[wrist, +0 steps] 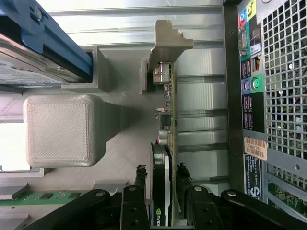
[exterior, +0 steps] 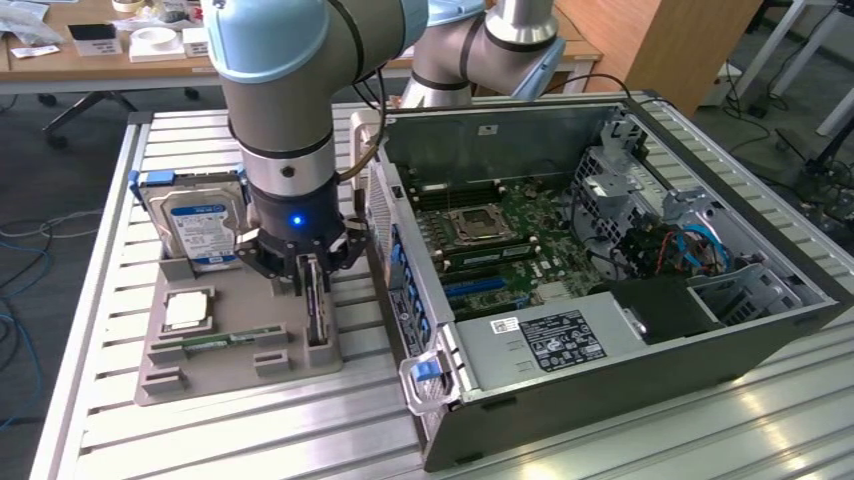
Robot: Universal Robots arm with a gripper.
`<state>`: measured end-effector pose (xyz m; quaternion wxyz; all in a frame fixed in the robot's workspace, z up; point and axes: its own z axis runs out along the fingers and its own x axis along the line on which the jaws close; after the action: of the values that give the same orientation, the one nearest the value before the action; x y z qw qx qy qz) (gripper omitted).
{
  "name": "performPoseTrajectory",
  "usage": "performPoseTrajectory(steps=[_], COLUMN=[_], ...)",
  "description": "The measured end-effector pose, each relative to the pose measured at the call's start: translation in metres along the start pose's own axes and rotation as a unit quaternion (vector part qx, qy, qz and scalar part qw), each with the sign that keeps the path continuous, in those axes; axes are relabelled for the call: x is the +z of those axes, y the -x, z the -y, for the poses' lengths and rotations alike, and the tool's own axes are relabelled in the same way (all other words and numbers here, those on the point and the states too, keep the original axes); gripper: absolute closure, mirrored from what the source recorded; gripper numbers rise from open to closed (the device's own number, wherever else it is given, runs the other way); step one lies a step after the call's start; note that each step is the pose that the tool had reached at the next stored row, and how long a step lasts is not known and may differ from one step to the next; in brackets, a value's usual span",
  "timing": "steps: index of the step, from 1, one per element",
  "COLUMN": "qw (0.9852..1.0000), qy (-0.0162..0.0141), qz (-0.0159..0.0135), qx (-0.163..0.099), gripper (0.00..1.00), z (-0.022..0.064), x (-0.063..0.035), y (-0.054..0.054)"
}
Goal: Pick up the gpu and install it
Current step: 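Pick up the gpu and move the gpu toward the slot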
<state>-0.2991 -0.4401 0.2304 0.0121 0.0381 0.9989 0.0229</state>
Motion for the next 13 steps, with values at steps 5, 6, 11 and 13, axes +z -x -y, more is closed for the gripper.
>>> performPoseTrajectory(steps=[5,6,11,13], qw=[1.0000,1.0000,1.0000,1.0000], qy=[0.0000,0.0000,0.0000,0.0000], qz=[0.0000,0.0000,0.0000,0.0000], qx=[0.000,0.000,0.000,0.000], gripper=[0.61,0.63,0.73,0.73], z=[0.0000,0.0000,0.0000,0.0000], x=[0.0000,0.0000,0.0000,0.0000], y=[0.0000,0.0000,0.0000,0.0000])
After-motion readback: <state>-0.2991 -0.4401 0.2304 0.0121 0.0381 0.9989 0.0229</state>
